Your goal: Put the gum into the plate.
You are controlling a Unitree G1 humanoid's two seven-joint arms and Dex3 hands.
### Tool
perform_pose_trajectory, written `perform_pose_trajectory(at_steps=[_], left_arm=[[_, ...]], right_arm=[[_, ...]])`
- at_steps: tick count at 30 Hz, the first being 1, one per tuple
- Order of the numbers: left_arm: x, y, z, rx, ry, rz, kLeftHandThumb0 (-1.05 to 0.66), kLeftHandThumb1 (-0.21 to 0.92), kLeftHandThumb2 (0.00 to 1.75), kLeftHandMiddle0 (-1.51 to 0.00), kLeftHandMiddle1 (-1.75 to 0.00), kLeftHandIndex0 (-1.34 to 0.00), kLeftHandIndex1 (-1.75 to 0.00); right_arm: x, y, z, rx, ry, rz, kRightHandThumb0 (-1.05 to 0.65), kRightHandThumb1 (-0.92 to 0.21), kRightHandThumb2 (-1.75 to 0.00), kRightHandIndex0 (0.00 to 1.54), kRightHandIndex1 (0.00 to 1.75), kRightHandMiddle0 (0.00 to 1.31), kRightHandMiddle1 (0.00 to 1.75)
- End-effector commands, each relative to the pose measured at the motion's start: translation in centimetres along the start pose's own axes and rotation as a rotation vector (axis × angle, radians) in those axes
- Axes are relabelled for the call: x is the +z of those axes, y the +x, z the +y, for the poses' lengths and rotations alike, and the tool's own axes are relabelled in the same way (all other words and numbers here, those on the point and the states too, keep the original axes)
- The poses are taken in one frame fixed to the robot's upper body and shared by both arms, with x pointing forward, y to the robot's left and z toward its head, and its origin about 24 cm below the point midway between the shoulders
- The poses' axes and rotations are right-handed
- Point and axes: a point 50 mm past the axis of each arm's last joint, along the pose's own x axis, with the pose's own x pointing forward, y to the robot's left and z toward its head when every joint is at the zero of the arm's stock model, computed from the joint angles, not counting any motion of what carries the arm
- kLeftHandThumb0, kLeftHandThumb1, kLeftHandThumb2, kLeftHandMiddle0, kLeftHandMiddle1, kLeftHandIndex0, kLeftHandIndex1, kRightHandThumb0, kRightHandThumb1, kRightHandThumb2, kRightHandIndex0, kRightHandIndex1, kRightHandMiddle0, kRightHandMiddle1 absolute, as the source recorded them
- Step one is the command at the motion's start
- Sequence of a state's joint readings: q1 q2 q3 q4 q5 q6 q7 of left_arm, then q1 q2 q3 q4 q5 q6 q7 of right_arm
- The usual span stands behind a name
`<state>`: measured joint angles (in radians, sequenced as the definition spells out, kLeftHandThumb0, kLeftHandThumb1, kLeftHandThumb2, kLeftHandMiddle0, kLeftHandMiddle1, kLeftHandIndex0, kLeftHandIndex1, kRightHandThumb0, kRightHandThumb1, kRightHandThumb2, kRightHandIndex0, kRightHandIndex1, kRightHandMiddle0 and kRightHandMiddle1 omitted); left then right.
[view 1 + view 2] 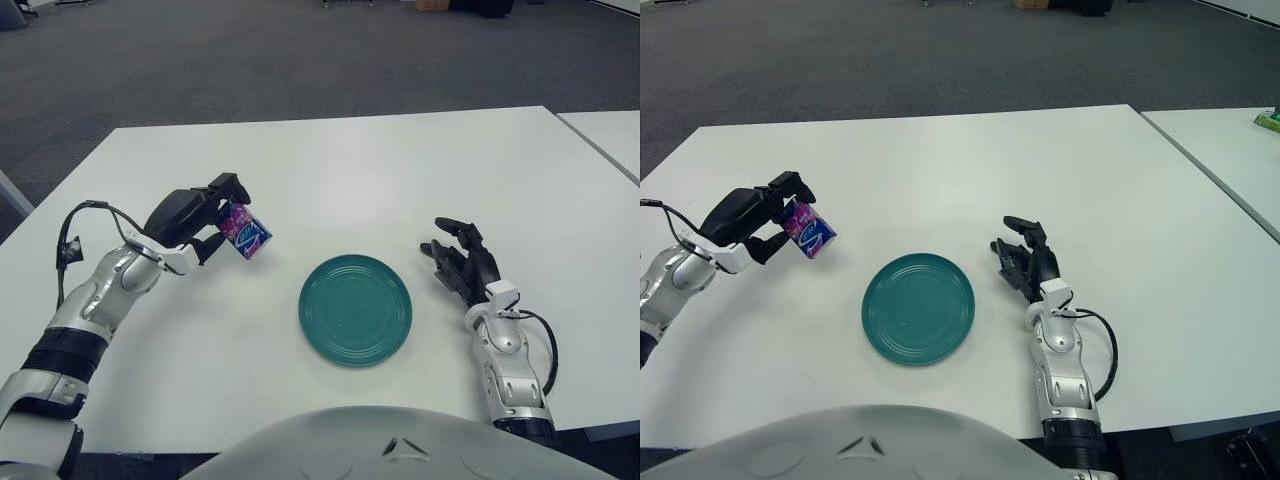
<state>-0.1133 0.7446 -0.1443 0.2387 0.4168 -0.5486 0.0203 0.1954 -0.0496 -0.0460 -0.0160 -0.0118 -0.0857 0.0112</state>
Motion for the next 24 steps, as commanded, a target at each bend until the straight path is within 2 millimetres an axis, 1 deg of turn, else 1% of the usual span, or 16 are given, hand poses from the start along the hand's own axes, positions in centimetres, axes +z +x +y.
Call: perform_pose_trajectory(at_steps=[1, 5, 8, 10, 13, 14, 17, 21, 24], left_arm=[[0.1, -0.1, 0.3, 0.008, -0.025, 0.011, 0.0, 0.11, 1.56, -0.76, -1.75, -0.54, -1.75], [0.8, 0.0, -0.4, -0.004, -0.062, -0.009, 0.0, 0.06, 1.62, -0.8, -1.75, -0.58, -1.75], [1.8, 0.1, -1.1, -0.013, -0.084, -0.036, 0.0, 0.07, 1.61, -0.79, -1.75, -0.58, -1.75], [2.1, 0.1, -1.2, -0.014, -0.087, -0.04, -0.01, 0.07, 1.61, -0.78, -1.75, -0.58, -1.75], [3.4, 0.3, -1.9, -0.027, -0.109, -0.087, -0.01, 0.09, 1.59, -0.77, -1.75, -0.57, -1.75], [4.2, 0.6, -2.2, -0.032, -0.124, -0.108, 0.0, 0.08, 1.6, -0.77, -1.75, -0.57, -1.75], [5.3, 0.9, -2.6, -0.041, -0.147, -0.138, 0.0, 0.05, 1.63, -0.8, -1.75, -0.6, -1.74], [6.2, 1.2, -2.7, -0.055, -0.163, -0.166, 0.0, 0.04, 1.64, -0.81, -1.75, -0.6, -1.74], [6.8, 1.4, -3.0, -0.075, -0.171, -0.187, 0.0, 0.06, 1.61, -0.79, -1.75, -0.58, -1.75]], right_arm=[[-1.4, -0.4, -0.1, -0.002, 0.01, 0.083, -0.52, -0.92, -0.55, 0.59, 0.59, 0.13, 0.93], [-1.3, -0.4, -0.1, -0.005, 0.002, 0.082, -0.52, -0.92, -0.55, 0.59, 0.59, 0.14, 0.93], [-1.3, -0.4, 0.0, -0.007, -0.007, 0.082, -0.52, -0.92, -0.55, 0.58, 0.59, 0.14, 0.93], [-1.3, -0.4, 0.0, -0.008, -0.008, 0.082, -0.52, -0.92, -0.55, 0.58, 0.59, 0.14, 0.94], [-1.3, -0.5, 0.1, -0.007, -0.008, 0.083, -0.52, -0.92, -0.56, 0.57, 0.59, 0.14, 0.94], [-1.3, -0.5, 0.1, -0.007, -0.008, 0.082, -0.52, -0.92, -0.56, 0.57, 0.59, 0.14, 0.94], [-1.3, -0.5, 0.2, -0.007, -0.008, 0.081, -0.51, -0.92, -0.56, 0.57, 0.59, 0.14, 0.94], [-1.3, -0.5, 0.3, -0.007, -0.009, 0.08, -0.51, -0.92, -0.57, 0.57, 0.59, 0.13, 0.94], [-1.3, -0.6, 0.4, -0.008, -0.01, 0.081, -0.51, -0.92, -0.57, 0.57, 0.59, 0.13, 0.94]])
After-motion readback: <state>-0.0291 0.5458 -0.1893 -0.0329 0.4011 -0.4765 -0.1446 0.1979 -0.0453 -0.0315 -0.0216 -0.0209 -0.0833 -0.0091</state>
